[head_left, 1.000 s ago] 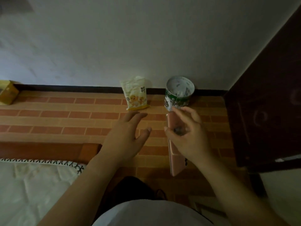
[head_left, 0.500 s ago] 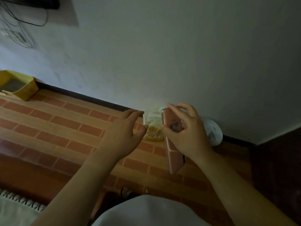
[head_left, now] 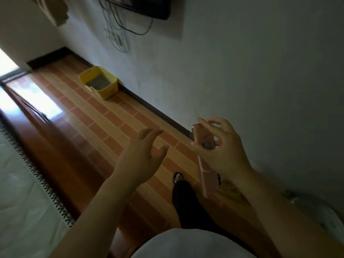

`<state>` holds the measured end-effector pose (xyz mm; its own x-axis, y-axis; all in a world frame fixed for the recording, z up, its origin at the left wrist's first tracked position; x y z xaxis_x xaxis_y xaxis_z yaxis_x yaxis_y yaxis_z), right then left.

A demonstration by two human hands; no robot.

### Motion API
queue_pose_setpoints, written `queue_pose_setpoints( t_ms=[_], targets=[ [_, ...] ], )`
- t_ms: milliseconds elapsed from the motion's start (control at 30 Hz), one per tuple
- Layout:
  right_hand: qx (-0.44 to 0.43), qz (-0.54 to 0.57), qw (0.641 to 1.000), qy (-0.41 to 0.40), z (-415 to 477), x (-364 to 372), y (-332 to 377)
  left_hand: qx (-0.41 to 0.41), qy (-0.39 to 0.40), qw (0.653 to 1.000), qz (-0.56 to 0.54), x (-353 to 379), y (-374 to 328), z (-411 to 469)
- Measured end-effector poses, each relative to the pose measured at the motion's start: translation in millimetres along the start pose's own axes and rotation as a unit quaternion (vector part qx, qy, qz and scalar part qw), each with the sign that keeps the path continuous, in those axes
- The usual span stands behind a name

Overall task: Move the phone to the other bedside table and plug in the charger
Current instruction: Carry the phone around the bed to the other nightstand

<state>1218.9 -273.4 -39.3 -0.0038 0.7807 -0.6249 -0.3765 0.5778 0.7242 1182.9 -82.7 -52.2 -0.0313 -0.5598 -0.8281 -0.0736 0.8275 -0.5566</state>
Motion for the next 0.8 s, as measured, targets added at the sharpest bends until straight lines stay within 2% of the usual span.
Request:
queue_pose_setpoints(
  t_ms=[267, 367, 667, 800],
  targets=[
    [-0.05, 0.057, 0.995, 0.061, 178.8, 74.2, -20.6, -0.072, -0.017, 0.997, 0.017, -45.5, 45.3, 152.9],
    [-0.076, 0.078, 0.988, 0.107, 241.4, 106.4, -15.6, -0.098, -0.055, 0.994, 0.016, -76.0, 62.7, 201.4],
    [-0.154, 0.091, 0.956, 0.231, 356.5, 222.9, 34.2, -0.237, -0.128, 0.963, -0.023, -139.5, 171.6, 246.2],
    [-0.174, 0.103, 0.943, 0.264, 407.0, 274.3, 62.0, -0.259, -0.159, 0.951, -0.057, -166.7, 221.4, 275.9]
  ],
)
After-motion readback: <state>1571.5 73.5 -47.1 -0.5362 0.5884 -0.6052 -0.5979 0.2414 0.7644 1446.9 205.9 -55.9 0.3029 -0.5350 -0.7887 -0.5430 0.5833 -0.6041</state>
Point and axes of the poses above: each hand's wrist, its own z-axis towards the middle knuckle, its own x-axis out of the palm, y = z × x, the point moved 9 cm from there along z, towards the middle knuckle, and after that the axes turned 5 degrees about -x, right-handed, at the moved point
